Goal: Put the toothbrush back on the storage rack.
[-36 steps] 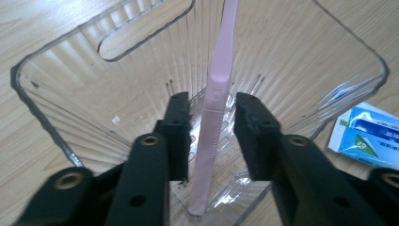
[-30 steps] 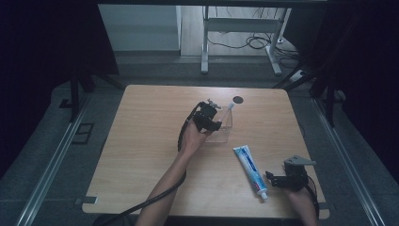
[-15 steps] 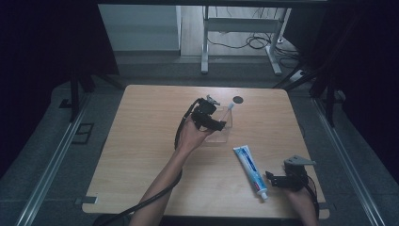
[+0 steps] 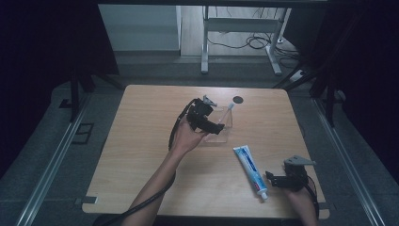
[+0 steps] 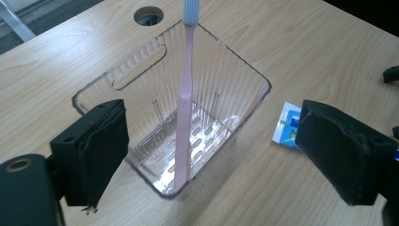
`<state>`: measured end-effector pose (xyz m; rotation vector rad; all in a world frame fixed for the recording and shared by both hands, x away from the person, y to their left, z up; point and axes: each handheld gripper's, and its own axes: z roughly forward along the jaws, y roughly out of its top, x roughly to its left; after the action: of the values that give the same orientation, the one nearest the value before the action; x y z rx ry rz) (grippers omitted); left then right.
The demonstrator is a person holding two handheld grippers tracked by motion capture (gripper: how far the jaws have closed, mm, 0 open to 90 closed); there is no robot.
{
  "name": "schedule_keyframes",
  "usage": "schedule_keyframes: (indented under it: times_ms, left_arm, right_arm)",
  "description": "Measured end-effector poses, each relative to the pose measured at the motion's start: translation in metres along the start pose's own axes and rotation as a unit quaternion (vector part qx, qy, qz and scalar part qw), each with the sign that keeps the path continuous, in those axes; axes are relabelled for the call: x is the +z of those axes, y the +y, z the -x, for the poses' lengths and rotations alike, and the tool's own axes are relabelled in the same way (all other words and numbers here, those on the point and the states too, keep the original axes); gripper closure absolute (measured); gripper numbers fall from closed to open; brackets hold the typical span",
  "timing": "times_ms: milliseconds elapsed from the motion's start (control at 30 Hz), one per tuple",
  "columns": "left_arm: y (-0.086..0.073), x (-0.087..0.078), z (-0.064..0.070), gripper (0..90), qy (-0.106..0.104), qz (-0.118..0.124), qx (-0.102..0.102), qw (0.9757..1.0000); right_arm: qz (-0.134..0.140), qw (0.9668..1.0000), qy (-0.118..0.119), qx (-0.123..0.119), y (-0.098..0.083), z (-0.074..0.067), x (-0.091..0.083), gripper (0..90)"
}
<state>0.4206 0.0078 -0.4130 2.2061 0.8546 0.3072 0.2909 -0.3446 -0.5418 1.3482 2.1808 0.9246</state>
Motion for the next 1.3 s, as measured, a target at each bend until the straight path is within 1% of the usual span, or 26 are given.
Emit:
schedule_keyframes:
  times_ms: [167, 333, 467, 600, 633, 667, 1000, 1200, 1233, 1300]
  left_arm:
    - [-0.006, -0.008, -0.001, 4.2, -0.001, 0.003, 0.000, 1.0000]
    - [-0.017, -0.015, -0.004, 0.0, 0.001, 0.007, -0.001, 1.0000]
    - [-0.026, -0.019, -0.006, 0.0, 0.002, 0.010, -0.002, 0.9999]
    - [-0.036, -0.022, -0.008, 0.0, 0.007, 0.014, 0.001, 0.9999]
    - [-0.039, -0.023, -0.008, 0.0, 0.006, 0.018, -0.002, 0.9998]
    - [-0.042, -0.024, -0.009, 0.0, 0.007, 0.015, 0.001, 0.9999]
    - [-0.067, -0.026, -0.013, 0.0, 0.011, 0.015, -0.003, 0.9998]
    - [-0.080, -0.028, -0.013, 0.0, 0.009, 0.013, -0.002, 0.9999]
    - [-0.082, -0.028, -0.012, 0.0, 0.009, 0.013, -0.006, 0.9999]
    - [-0.087, -0.028, -0.012, 0.0, 0.008, 0.012, -0.003, 0.9999]
  right_arm:
    - [0.000, 1.0000, 0.000, 0.000, 0.000, 0.000, 0.000, 7.8]
    - [0.000, 1.0000, 0.000, 0.000, 0.000, 0.000, 0.000, 7.8]
    - [0.000, 1.0000, 0.000, 0.000, 0.000, 0.000, 0.000, 7.8]
    - [0.000, 1.0000, 0.000, 0.000, 0.000, 0.000, 0.000, 7.8]
    - [0.000, 1.0000, 0.000, 0.000, 0.000, 0.000, 0.000, 7.8]
    - [0.000, 1.0000, 0.000, 0.000, 0.000, 0.000, 0.000, 7.8]
    - [-0.001, 1.0000, 0.000, 0.000, 0.000, 0.000, 0.000, 7.8]
    - [-0.001, 1.0000, 0.000, 0.000, 0.000, 0.000, 0.000, 7.8]
    - [-0.001, 1.0000, 0.000, 0.000, 0.000, 0.000, 0.000, 7.8]
    - [-0.001, 1.0000, 0.000, 0.000, 0.000, 0.000, 0.000, 7.8]
